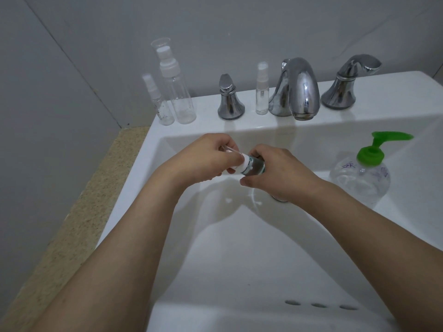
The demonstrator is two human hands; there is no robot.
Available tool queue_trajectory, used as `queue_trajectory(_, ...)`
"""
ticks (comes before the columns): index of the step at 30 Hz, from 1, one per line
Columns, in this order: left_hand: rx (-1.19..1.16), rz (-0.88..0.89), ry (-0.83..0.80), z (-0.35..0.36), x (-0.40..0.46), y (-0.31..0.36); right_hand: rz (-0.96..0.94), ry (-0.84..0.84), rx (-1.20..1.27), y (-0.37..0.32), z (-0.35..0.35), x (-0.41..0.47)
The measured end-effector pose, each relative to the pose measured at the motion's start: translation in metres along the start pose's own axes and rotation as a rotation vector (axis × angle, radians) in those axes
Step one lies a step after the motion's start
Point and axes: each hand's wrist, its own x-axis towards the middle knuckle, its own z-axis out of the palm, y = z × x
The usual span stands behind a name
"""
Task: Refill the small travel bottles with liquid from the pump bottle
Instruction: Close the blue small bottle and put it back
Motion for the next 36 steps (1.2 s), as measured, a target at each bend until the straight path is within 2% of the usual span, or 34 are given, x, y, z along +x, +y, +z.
queue_trajectory(11, -0.043, -0.002, -0.001, -0.0017, 0.0015, -0.0037, -0.006, -0.001, 0.052, 0.0029, -0.0006, 0.002)
queue_trajectory(17, -0.02, 0.08, 0.01, -0.002, 0.0028, -0.0064, -0.025, 0.037, 0.083, 0.0041, -0.0026, 0.0027)
queue_trajectory(24, 0.036, 0.124, 0.006, -0.0038, 0.0018, -0.0065, 0.007, -0.006, 0.127, 0.0057, -0.0039, 0.005)
queue_trajectory(30, -0.195, 0.105, 0.066, -0.0035, 0.0011, -0.0041, 0.023, 0.092, 0.249, 0.0, -0.0026, 0.0055)
queue_trajectory(36, -0.269, 0.156, 0.163, -0.0051, 0.0014, -0.0011, -0.032, 0.153, 0.324, -0.0031, -0.0017, 0.0063)
